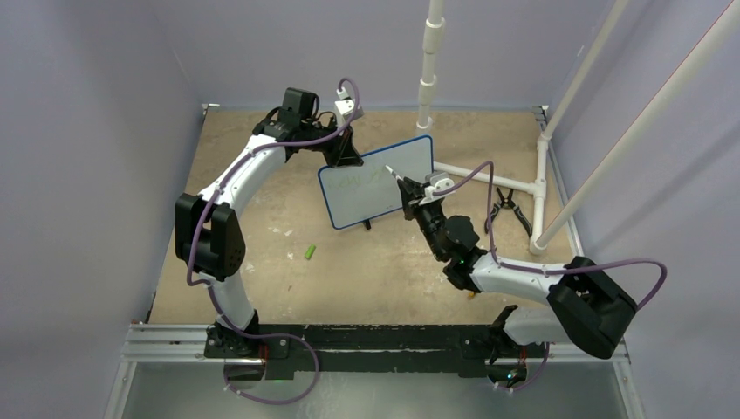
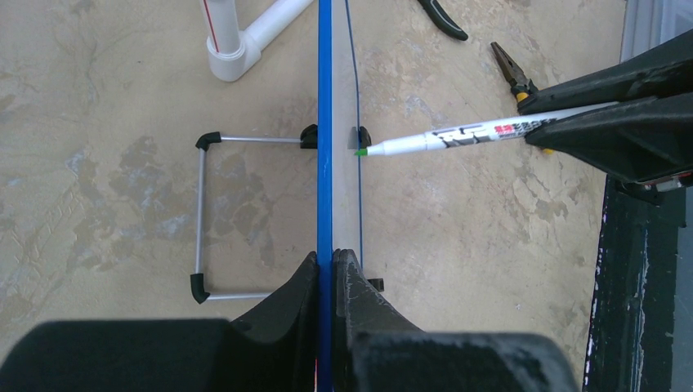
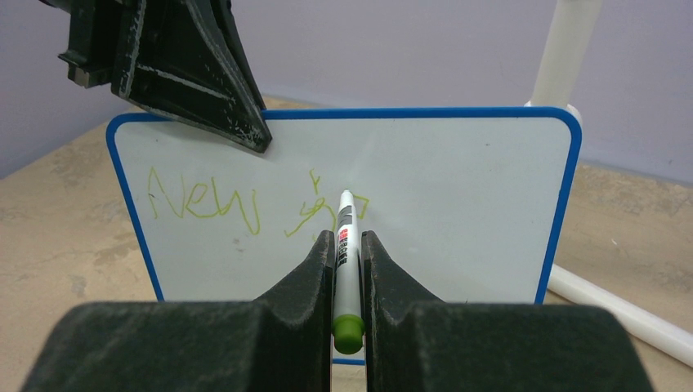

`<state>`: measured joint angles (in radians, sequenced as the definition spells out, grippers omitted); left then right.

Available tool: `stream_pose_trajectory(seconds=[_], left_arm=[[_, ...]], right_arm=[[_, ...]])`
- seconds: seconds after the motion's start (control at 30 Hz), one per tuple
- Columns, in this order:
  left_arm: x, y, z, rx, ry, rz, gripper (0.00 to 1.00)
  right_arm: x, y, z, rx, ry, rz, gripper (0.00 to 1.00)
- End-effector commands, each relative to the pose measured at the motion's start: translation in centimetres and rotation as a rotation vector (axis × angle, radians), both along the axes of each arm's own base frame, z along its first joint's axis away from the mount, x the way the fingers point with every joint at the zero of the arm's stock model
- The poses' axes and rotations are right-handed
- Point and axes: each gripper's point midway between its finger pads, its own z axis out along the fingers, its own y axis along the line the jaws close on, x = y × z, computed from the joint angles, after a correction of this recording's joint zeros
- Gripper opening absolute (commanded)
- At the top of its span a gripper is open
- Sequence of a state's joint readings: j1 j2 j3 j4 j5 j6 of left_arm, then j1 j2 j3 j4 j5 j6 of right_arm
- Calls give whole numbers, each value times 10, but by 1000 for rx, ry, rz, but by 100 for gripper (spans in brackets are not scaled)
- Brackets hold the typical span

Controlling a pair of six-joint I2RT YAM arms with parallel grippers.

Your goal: Write a sentence on the whiteboard

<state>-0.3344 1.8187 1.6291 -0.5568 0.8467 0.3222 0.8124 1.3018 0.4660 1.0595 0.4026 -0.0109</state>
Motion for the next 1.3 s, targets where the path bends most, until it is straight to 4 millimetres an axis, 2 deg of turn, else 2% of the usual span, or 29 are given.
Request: stream_pose_trajectory(seconds=[0.0,0.17,0.43,0.87,0.97,1.17,1.27], left_arm=[[-6,7,-1,23,-11,0,0],[-6,7,-2,24,-8,0,0],[-6,7,-4,25,-4,0,0],[-6,7,-1,23,-11,0,0],[-6,7,-2,22,-9,-1,0],[-6,7,-1,23,-11,0,0],[-6,7,-2,24,-10,1,0]], right_arm=[[1,-12,17,53,-29,-56,0],[5,-8,19,56,-32,-53,0],[11,-6,10,38,-20,-74,0],[10,-22,-5,20,23,-136,0],[8,-25,-2,28,17,-140,0],[-1,-33,16,88,-34,-134,0],[1,-28,19,85,-37,-117,0]])
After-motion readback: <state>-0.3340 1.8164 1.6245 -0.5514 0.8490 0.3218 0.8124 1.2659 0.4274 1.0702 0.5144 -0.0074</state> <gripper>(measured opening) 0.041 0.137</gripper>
